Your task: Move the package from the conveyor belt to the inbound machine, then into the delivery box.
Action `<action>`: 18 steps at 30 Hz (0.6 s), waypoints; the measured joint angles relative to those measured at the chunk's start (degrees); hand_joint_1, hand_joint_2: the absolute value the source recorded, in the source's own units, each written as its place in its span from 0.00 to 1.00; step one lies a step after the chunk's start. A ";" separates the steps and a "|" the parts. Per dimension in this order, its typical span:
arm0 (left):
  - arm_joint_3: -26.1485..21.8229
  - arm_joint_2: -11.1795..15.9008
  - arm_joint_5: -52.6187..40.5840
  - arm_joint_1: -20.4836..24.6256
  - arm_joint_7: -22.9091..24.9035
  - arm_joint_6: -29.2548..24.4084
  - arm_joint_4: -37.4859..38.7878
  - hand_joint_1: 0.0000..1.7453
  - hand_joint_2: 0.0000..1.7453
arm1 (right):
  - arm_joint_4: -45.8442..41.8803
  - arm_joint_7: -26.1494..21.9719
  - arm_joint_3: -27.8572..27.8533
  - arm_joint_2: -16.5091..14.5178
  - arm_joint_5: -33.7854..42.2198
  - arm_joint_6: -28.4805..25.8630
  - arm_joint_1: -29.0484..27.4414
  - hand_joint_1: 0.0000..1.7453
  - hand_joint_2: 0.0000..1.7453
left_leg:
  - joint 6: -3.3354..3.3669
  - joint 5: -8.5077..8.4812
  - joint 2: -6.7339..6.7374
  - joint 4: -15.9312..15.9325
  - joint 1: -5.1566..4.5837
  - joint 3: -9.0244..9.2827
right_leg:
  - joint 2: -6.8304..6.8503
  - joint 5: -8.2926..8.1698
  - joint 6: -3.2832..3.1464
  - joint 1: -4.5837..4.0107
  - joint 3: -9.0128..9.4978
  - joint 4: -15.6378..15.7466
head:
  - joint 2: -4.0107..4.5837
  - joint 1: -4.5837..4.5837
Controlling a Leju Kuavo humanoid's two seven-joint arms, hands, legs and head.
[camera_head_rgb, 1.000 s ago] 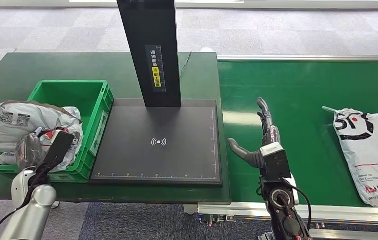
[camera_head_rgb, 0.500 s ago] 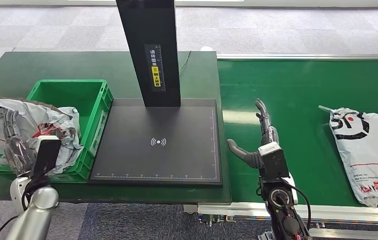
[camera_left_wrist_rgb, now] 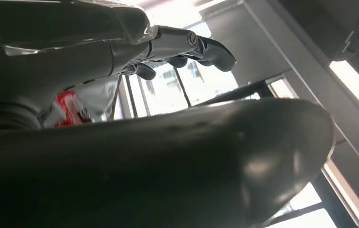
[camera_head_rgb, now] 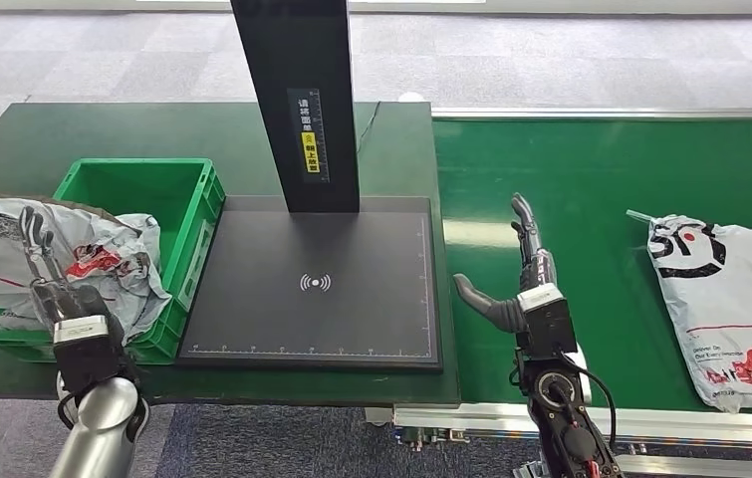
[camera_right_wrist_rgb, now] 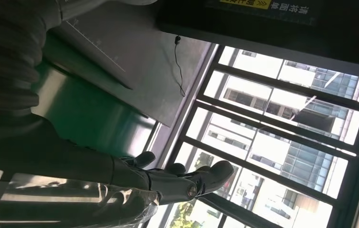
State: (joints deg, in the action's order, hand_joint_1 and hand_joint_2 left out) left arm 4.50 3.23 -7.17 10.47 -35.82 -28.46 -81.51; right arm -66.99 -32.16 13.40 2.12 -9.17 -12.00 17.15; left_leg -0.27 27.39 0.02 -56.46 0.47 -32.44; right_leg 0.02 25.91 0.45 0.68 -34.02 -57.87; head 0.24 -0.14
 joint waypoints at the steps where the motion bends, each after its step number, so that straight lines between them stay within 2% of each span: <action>1: 1.13 0.01 2.39 -0.29 -0.20 3.15 -0.75 0.00 0.25 | 0.27 -0.32 0.10 0.05 0.23 0.06 0.30 0.00 1.00 | 0.00 0.00 0.00 0.00 0.00 -0.01 | 0.00 0.00 0.00 0.00 0.00 0.00 | 0.00 0.00; 4: 4.67 0.19 8.18 -0.87 -0.30 13.33 -2.40 0.00 1.00 | 0.97 -1.11 0.48 0.28 1.11 0.60 1.30 0.00 1.00 | 0.00 0.00 -0.01 0.00 0.00 -0.04 | 0.01 0.00 0.00 0.00 0.00 0.00 | 0.00 -0.01; 7: 7.79 0.59 11.48 -1.02 -0.33 21.02 -2.97 0.00 1.00 | 1.40 -1.51 0.97 0.54 2.61 2.06 2.22 0.00 1.00 | 0.00 0.00 0.00 0.00 0.00 -0.03 | 0.00 -0.01 0.01 0.01 -0.01 0.00 | 0.00 0.00; 10: 10.28 0.86 13.13 -1.03 -0.05 25.66 -2.90 0.00 1.00 | 1.68 -1.61 1.52 0.79 4.13 3.24 2.74 0.00 1.00 | 0.00 0.00 0.00 -0.01 0.00 -0.02 | 0.00 -0.01 0.01 0.00 -0.02 0.00 | 0.00 0.00; 18: 15.33 0.51 14.51 -1.21 4.22 30.11 1.18 0.00 1.00 | 1.80 -1.62 2.80 0.64 7.70 4.32 2.44 0.00 1.00 | 0.00 0.01 0.00 -0.01 0.00 -0.06 | 0.00 0.00 0.01 0.01 -0.07 0.00 | 0.00 0.00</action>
State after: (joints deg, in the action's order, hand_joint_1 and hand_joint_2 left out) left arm 19.83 3.74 7.35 9.26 -31.60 1.65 -80.32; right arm -65.19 -33.77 16.21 2.76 -1.47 -7.68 19.59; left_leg -0.27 27.39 0.02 -56.46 0.47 -32.50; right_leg 0.02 25.90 0.46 0.68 -34.09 -57.87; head 0.24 -0.14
